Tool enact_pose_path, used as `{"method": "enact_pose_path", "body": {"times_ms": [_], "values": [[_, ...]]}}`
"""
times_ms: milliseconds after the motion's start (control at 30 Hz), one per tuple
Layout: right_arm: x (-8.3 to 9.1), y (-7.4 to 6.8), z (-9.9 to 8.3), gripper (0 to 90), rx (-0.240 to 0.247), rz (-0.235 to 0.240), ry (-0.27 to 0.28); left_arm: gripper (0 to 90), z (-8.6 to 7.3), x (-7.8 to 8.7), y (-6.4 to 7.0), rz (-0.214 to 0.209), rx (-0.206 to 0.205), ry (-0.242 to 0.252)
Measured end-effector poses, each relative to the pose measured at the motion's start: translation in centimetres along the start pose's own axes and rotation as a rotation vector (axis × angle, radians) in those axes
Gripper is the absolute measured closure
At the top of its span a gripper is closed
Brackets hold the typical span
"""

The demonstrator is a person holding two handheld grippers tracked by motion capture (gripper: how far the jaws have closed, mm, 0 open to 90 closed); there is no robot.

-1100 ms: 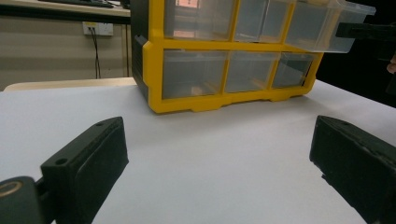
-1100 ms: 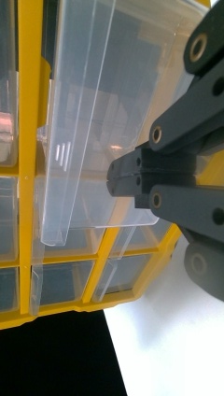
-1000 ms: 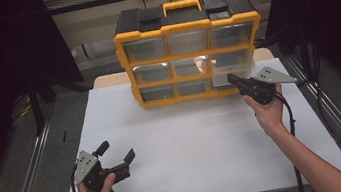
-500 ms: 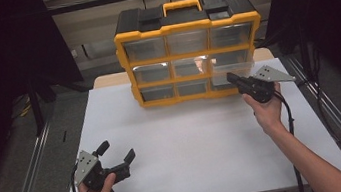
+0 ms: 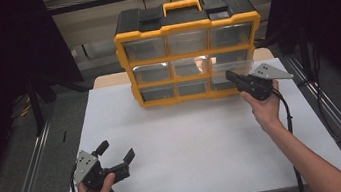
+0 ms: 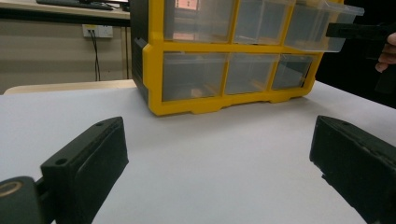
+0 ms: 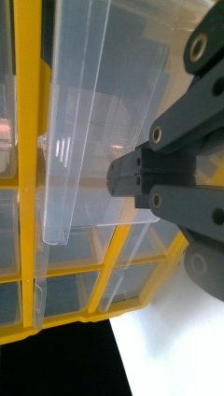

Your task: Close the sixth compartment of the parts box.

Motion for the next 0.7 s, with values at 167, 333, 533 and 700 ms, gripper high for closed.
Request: {"method": "enact_pose_path", "body": {"times_ms": [167, 333, 533, 700], "values": [[-0.20, 0.05, -0.04, 90.0, 0.000, -0.005, -0.002, 4.2, -0.06, -0.07, 0.05, -0.012, 0.008, 0.000], [-0.39, 0.17, -0.08, 90.0, -0.006, 0.000, 0.004, 4.2, -0.11, -0.06, -0.12, -0.009, -0.011, -0.012], [-0.57, 0.23, -0.18, 90.0, -0.010, -0.005, 0.000, 4.2, -0.08, -0.07, -0.08, -0.010, -0.008, -0.008], [-0.79, 0.37, -0.26, 90.0, -0.009, -0.008, 0.000, 4.2, -0.08, -0.06, -0.12, -0.009, -0.009, -0.009]]}}
Point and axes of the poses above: each handheld gripper's, and its own axes: x roughly backward along the jaws, z roughly out of its top, y roughly to its right, the point moved 4 cm from there along -x, roughly forward along the jaws, and after that the axes turned 12 degrees about y, right-handed, at the moved point
